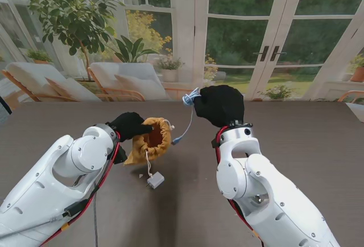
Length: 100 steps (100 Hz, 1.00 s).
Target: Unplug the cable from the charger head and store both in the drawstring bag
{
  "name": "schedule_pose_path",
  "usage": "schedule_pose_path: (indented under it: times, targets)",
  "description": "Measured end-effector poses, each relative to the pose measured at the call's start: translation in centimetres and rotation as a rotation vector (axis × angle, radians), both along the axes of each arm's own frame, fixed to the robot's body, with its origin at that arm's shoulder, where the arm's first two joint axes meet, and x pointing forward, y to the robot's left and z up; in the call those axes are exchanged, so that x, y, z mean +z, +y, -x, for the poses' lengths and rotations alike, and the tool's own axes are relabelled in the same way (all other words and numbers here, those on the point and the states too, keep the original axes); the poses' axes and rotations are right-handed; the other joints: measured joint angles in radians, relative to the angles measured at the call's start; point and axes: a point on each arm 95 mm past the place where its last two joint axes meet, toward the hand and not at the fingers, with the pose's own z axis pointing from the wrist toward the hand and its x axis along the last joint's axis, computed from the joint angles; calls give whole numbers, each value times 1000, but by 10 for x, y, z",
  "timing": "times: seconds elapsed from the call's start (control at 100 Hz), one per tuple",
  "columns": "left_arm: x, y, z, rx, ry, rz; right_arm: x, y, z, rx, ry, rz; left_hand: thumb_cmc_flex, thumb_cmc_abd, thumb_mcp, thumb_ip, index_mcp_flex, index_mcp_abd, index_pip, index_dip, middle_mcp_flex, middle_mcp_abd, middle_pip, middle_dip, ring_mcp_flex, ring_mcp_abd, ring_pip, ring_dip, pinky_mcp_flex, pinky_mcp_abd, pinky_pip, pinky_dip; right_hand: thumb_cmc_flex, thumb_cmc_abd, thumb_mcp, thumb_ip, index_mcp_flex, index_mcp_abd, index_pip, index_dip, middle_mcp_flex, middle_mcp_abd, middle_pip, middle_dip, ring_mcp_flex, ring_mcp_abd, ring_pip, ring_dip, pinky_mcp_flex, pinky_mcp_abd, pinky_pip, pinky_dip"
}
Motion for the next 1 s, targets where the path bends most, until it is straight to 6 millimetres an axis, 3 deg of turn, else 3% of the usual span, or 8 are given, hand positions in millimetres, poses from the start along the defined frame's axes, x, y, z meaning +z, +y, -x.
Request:
schedule_pose_path:
  times: [0.57,1.0]
  targets:
    - [3,-24,-3,-70,19,43,13,16,0,5,-38,15,0,0,0,0,0,0,0,0,0,0,0,-1,0,0,0,0,0,0,0,0,-1,1,-1,0,0,0,0,0,0,0,0,0,0,0,0,0,0,0,0,0]
    - [4,-34,-3,-101,41,84,8,21,-2,28,-47,49,0,0,0,0,0,0,0,0,0,0,0,-1,0,0,0,-1,0,0,1,0,-1,1,-1,0,0,0,0,4,0,0,0,0,0,0,0,0,0,0,0,0]
